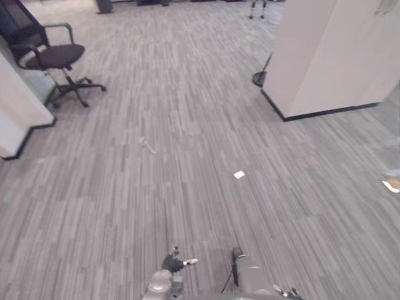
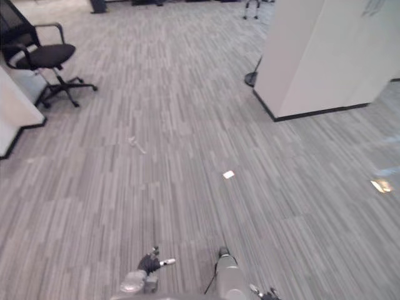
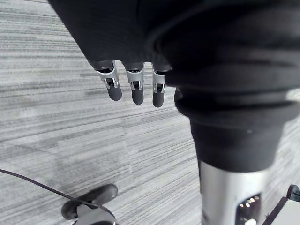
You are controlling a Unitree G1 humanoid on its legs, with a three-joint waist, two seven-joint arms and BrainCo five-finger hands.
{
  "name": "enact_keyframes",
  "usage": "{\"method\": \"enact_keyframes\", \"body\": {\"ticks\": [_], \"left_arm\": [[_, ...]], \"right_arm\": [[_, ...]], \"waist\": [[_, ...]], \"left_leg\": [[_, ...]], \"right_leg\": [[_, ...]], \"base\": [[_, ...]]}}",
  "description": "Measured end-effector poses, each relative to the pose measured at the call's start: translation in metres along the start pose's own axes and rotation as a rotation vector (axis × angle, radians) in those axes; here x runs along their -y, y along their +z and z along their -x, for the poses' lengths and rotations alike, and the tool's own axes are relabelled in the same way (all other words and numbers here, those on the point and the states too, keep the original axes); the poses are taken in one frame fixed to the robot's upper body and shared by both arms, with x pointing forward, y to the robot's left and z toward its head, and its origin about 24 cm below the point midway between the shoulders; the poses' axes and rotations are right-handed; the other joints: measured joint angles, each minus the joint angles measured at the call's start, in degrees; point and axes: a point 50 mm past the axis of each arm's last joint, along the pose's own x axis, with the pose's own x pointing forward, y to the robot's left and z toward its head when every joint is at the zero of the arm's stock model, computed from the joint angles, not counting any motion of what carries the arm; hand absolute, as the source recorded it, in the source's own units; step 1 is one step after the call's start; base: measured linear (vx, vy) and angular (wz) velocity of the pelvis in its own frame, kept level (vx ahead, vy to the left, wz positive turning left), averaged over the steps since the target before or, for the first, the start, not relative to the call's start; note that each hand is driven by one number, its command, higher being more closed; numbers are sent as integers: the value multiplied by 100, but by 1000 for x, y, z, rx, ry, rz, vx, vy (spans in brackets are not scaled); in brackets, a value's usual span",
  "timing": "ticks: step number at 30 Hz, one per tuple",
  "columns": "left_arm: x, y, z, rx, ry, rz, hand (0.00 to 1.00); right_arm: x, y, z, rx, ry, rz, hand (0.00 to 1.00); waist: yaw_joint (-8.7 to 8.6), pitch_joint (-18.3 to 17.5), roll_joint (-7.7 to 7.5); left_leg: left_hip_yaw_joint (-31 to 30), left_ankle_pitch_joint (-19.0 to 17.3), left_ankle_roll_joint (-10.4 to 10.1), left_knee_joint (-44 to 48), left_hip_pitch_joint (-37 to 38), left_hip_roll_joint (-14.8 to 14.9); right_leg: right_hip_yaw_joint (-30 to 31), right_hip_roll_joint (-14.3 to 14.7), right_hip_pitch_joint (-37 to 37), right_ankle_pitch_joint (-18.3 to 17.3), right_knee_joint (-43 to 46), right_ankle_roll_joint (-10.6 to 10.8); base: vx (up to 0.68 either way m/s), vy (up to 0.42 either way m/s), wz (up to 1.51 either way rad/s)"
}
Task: Organize washtable
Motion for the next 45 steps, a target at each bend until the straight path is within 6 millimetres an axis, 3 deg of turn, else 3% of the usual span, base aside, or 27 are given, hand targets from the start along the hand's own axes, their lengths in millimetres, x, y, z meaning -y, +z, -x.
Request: {"method": "enact_keyframes", "body": {"ticks": [2, 6, 8, 9, 11, 12, 13, 15, 16, 17, 19, 20, 22, 23, 25, 27, 28, 29, 30, 31, 34, 35, 36, 37, 39, 41, 45], "left_arm": [[-4, 7, 0, 37, 14, 22, 0], [1, 14, 2, 83, -24, -34, 0], [4, 20, 4, 120, -37, -31, 0], [4, 22, 5, 142, -42, -29, 0], [8, 22, 6, 153, -62, -52, 0], [7, 23, 6, 155, -63, -55, 0], [4, 23, 5, 151, -56, -63, 0], [5, 21, 4, 135, -60, -69, 0], [5, 20, 3, 126, -70, -107, 0], [6, 18, 3, 119, -87, -149, 0], [11, 11, 4, 88, -119, -200, 0], [11, 9, 4, 75, -124, -205, 0], [11, 9, 2, 57, -119, -181, 0], [9, 10, 1, 54, -109, -159, 0], [4, 11, -2, 34, -75, -112, 0], [-4, 10, -3, 20, -25, -32, 0], [-5, 10, -3, 20, -21, -27, 0], [-13, 8, -3, 14, 8, -12, 0], [-17, -8, 1, -42, 36, 29, 0], [-19, -14, 3, -63, 48, 48, 0], [-16, -23, 6, -93, 92, 185, 0], [-22, -23, 6, -91, 128, 246, 0], [-28, -24, 7, -87, 157, 285, 0], [-33, -21, 7, -73, 171, 307, 0], [-41, -16, 7, -43, 185, 310, 0], [-45, -10, 7, -10, 193, 314, 0], [-52, -10, 10, 15, 229, 331, 0]], "right_arm": [[0, 1, 0, 6, -2, -9, 0], [-20, 12, -3, 46, 37, -48, 0], [-31, 27, -6, 94, 68, -50, 0], [-33, 31, -7, 107, 71, -51, 0], [-38, 38, -8, 130, 85, -48, 0], [-40, 37, -8, 124, 84, -50, 0], [-40, 29, -7, 102, 82, -44, 0], [-43, 23, -6, 85, 84, -26, 0], [-46, 15, -5, 54, 87, -15, 0], [-44, 3, -3, 12, 79, -8, 0], [-37, -5, -1, -6, 67, -1, 0], [-36, -4, -1, -3, 72, 25, 0], [-33, -3, -1, 2, 81, 41, 0], [-30, -1, -1, 12, 72, 22, 0], [-23, -2, 1, 23, 55, 8, 0], [-10, -15, 5, -14, 14, -21, 0], [-9, -17, 5, -19, 10, -21, 0], [-9, -28, 8, -66, 2, -33, 0], [-3, -35, 9, -105, -15, -36, 0], [2, -39, 12, -117, -28, -36, 0], [15, -32, 10, -98, -73, -73, 0], [15, -27, 9, -82, -67, -71, 0], [15, -25, 8, -75, -67, -72, 0], [12, -20, 7, -56, -56, -66, 0], [4, -17, 5, -46, -35, -62, 0], [-10, -5, 1, -8, 17, -24, 0], [-33, 12, -3, 51, 82, -16, 0]], "waist": [[205, 87, -14], [363, 151, -295], [473, 164, -252], [501, 148, -249], [574, 162, -44], [664, 111, -91], [637, -11, -272], [553, -40, -495], [471, -67, -605], [455, -22, -776], [193, 6, -838], [164, 16, -876], [162, 71, -817], [130, 102, -677], [126, 195, -570], [61, 192, -492], [48, 189, -498], [40, 191, -716], [19, 134, -677], [-27, 46, -650], [0, -38, -208], [-1, -22, -155], [53, -6, -125], [145, 29, -99], [243, 66, -219], [342, 63, -295], [497, 52, -360]], "left_leg": [[108, 542, -150, 2030, -881, 362], [787, 251, 120, 2175, -1860, 48], [1329, 129, 162, 1151, -2448, -55], [1580, 225, 79, -483, -2547, -249], [1606, 836, -123, -2143, -2756, -285], [1511, 1420, 57, -2176, -2747, -383], [1532, 1545, 541, -2309, -2619, -620], [1601, 1425, 849, -2374, -2388, -840], [1636, 1251, 866, -2534, -2082, -1030], [1582, 1035, 884, -2668, -1705, -1191], [1171, 745, 936, -2774, -1046, -1362], [1075, 688, 971, -2803, -850, -1418], [809, 647, 1029, -2992, -270, -1429], [593, 619, 1073, -3165, 50, -1333], [527, 592, 1109, -3355, 501, -1215], [205, 16, 989, -3445, 949, -1008], [153, -111, 942, -3455, 980, -1004], [52, -516, 667, -3499, 1151, -1071], [-53, -791, 719, -3435, 1346, -953], [-127, -822, 709, -3397, 1400, -854], [-58, -570, 281, -1268, 688, -439], [-55, 73, -366, 96, 107, -258], [-56, 855, -527, 1075, -299, -120], [-17, 907, -398, 2237, -861, -21], [293, 657, -112, 2745, -1409, -45], [853, 353, -19, 2122, -1918, -39], [1416, 495, -152, -2340, -2240, -387]], "right_leg": [[-188, 279, 1026, -132, -611, -297], [-142, 211, 2276, -155, -1588, -506], [-41, 233, 2618, -221, -1948, -608], [18, 207, 2808, -251, -2241, -646], [192, 377, 3157, -296, -2635, -624], [373, 311, 3314, -408, -2675, -485], [525, 67, 3352, -516, -2524, -331], [813, -70, 3019, -566, -1629, -107], [928, -95, 2684, -465, -522, 297], [1042, 18, 2258, 73, 744, 1366], [818, 230, 1675, 1294, 2568, 1463], [713, 210, 1504, 1248, 2986, 1461], [544, 192, 925, 859, 3576, 1311], [350, 138, 526, 475, 3387, 880], [288, 28, 132, 108, 2290, 567], [298, -257, 23, 336, -435, 636], [314, -294, 49, 417, -751, 668], [643, -487, 43, 690, -1630, 780], [632, -349, -50, 1211, -1081, 664], [594, -200, -117, 1094, -786, 561], [215, 41, 198, 556, -487, 91], [92, 177, 494, 331, -479, -113], [55, 294, 764, 218, -538, -253], [27, 436, 1186, 50, -672, -474], [49, 467, 1909, 2, -1093, -551], [205, 461, 2441, -83, -1563, -623], [410, 295, 3215, -237, -2327, -436]], "base": [[686, -269, 37], [516, -155, 6], [438, -30, -17], [424, 56, -24], [514, 125, -43], [694, 184, -60], [736, 180, -48], [516, 102, -6], [734, 166, 20], [608, 139, 34], [626, 89, 82], [741, 63, 87], [579, 7, 38], [551, -29, 48], [537, -69, 63], [625, -161, 86], [532, -239, 90], [530, -312, 55], [518, -332, 68], [542, -315, 55], [570, -231, 44], [521, -216, 21], [617, -253, 8], [523, -200, -3], [510, -140, -14], [485, -78, -31], [577, 52, -21]]}}
